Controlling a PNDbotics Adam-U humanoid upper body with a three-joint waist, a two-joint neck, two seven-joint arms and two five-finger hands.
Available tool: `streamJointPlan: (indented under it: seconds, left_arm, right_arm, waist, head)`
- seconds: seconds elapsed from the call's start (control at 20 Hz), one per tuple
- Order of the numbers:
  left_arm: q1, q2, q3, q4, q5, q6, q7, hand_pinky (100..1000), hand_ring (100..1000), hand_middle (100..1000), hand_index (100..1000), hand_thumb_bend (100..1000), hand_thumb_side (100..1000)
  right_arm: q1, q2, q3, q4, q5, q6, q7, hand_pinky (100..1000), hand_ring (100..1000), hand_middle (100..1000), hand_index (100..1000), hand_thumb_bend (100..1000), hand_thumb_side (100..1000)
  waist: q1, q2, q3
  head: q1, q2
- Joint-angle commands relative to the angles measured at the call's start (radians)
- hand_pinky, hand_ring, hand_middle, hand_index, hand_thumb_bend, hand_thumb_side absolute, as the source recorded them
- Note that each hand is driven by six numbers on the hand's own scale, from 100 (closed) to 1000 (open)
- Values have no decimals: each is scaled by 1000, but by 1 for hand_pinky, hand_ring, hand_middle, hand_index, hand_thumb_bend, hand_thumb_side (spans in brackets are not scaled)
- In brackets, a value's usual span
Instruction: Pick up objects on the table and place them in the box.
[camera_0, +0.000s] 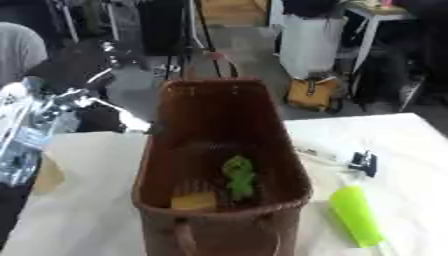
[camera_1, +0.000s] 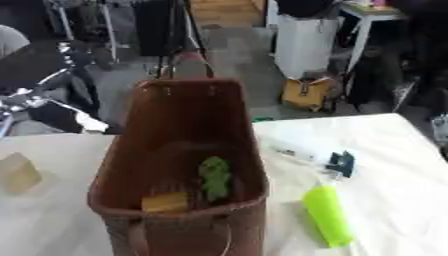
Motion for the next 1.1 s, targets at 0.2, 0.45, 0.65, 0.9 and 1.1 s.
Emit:
streamJointPlan:
  seconds: [0.2,0.45,0.65,0.9,1.1]
  left_arm:
    - [146,75,95,-60,46,97,18,801,776,695,781,1000,690]
    - [206,75,119,-42,6,117,-34,803,778,697,779,1000,685]
    - [222,62,131,-41,-8,127,-35,798,777,696,780,1000,674]
    - [228,46,134,-41,4,130,-23,796,776,696,780,1000,672]
    - [227,39,132,-39,10,128,-21,795,776,703,780,1000,672]
  right_arm:
    - [-8,-19,-12,-6,2,0,-4,537,627,709,792,338,626]
    - [-8,-20,-12,-4,2,0,0,538,627,710,792,338,627]
    - [-6,-20,-12,-4,2,-1,0,538,626,710,792,339,627]
    - [-6,-20,-12,-4,2,-1,2,538,626,710,793,339,627]
    - [-4,-22,-11,-4,3,-2,3,539,625,710,793,339,628]
  waist:
    - [-2,-7,15]
    - [-3,-7,21]
    - [-4,-7,23]
    - [-5,-6,21]
    - [-5,-6,19]
  head:
    - [4,14]
    - [40,30]
    - [65,48]
    - [71,58]
    - [84,67]
